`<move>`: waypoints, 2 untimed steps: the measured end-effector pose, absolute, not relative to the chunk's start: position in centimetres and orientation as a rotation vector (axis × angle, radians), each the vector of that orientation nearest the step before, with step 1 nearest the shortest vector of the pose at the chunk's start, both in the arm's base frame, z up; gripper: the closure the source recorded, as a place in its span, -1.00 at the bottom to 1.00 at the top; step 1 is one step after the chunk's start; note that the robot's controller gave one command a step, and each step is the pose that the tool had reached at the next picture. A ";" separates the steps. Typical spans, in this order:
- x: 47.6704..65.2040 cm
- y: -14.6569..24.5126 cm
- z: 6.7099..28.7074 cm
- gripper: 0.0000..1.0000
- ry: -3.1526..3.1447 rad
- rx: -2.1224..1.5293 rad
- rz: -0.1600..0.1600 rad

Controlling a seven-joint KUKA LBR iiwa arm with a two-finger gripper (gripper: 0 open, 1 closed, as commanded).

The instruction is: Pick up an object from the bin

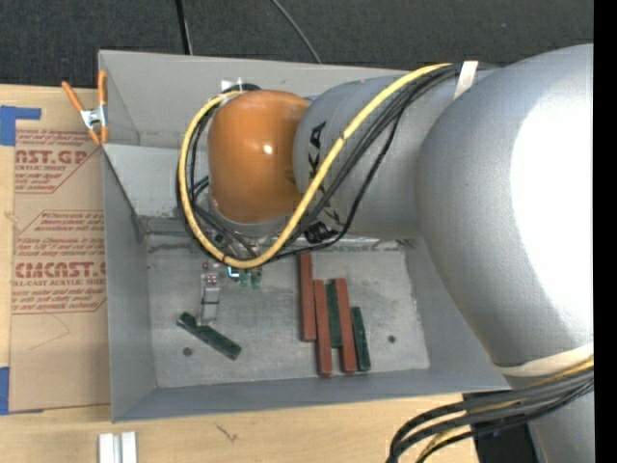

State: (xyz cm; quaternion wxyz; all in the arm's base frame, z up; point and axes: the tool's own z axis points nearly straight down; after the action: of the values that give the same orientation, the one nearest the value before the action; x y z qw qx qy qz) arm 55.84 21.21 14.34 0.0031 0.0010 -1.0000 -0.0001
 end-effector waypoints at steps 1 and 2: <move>56.1 21.1 14.8 -1.00 -3.142 0.002 -0.002; 54.0 20.9 12.5 -1.00 -3.144 0.245 -0.005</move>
Offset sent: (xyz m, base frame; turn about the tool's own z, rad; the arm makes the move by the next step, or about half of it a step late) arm -0.0673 -0.0093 -0.0729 -0.4577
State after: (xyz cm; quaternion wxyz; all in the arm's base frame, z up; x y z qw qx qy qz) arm 54.04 20.94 12.55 -0.0059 0.0778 -0.9969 -0.0014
